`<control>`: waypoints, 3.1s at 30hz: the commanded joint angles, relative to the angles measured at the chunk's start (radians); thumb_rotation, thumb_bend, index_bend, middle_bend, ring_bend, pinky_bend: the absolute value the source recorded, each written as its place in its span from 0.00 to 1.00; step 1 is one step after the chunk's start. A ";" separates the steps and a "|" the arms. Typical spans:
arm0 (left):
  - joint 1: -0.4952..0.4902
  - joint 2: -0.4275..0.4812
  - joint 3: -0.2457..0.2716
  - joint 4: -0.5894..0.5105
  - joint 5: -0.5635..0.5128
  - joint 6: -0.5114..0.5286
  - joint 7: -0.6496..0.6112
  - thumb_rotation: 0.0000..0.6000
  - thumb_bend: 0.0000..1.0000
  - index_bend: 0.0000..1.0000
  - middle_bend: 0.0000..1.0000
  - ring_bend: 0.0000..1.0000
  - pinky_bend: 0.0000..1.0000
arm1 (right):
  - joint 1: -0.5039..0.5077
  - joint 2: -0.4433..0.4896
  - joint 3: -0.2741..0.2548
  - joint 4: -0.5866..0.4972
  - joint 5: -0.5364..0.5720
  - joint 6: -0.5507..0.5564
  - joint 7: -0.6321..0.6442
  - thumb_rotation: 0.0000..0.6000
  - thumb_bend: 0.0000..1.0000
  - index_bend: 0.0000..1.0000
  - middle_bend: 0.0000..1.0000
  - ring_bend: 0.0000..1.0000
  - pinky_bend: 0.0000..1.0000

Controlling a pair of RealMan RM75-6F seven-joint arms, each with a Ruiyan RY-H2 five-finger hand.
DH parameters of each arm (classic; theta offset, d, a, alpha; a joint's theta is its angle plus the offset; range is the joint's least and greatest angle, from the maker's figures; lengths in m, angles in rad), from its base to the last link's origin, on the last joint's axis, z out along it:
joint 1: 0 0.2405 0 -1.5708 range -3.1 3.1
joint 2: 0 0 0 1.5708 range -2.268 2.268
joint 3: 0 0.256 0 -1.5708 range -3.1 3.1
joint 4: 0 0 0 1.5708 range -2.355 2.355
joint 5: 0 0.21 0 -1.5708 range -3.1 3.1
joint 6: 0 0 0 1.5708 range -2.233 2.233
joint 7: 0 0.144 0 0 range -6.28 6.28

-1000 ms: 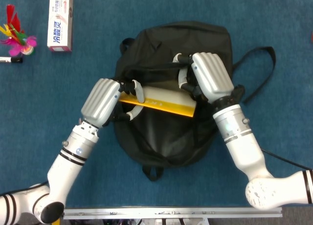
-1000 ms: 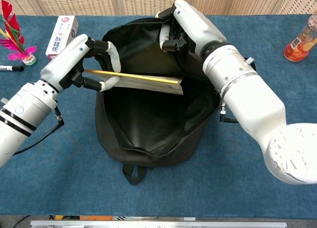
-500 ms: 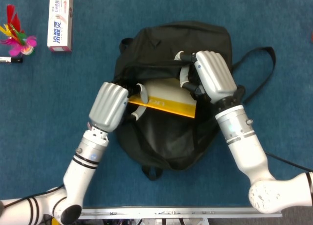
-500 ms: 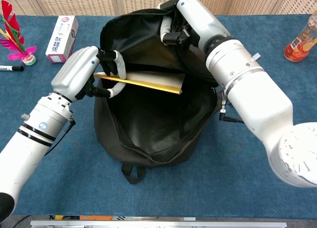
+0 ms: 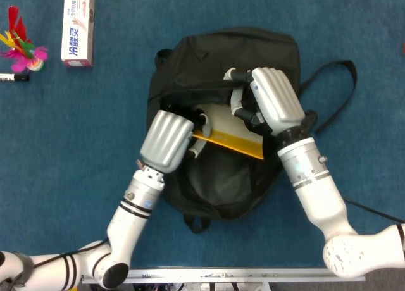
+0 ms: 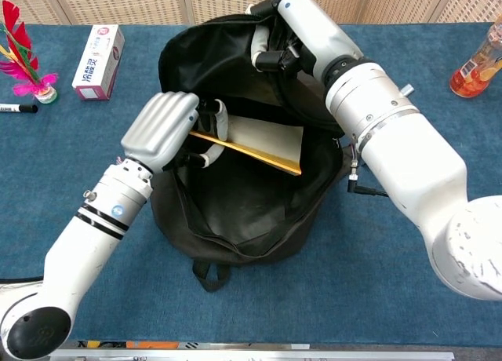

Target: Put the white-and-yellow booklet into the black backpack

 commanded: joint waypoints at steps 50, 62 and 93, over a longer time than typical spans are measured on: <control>0.039 -0.021 -0.007 -0.185 -0.194 -0.034 0.270 1.00 0.16 0.00 0.00 0.00 0.00 | -0.018 0.047 0.027 0.020 0.014 -0.014 0.073 1.00 0.80 0.66 0.60 0.53 0.81; 0.028 0.049 0.013 -0.319 -0.308 -0.047 0.591 1.00 0.14 0.00 0.00 0.00 0.00 | -0.028 0.066 0.002 0.025 -0.006 -0.032 0.092 1.00 0.80 0.66 0.60 0.53 0.81; -0.080 0.085 -0.056 -0.455 -0.540 0.001 0.780 1.00 0.14 0.00 0.00 0.00 0.00 | -0.054 0.104 -0.028 0.023 -0.040 -0.058 0.135 1.00 0.80 0.66 0.60 0.53 0.81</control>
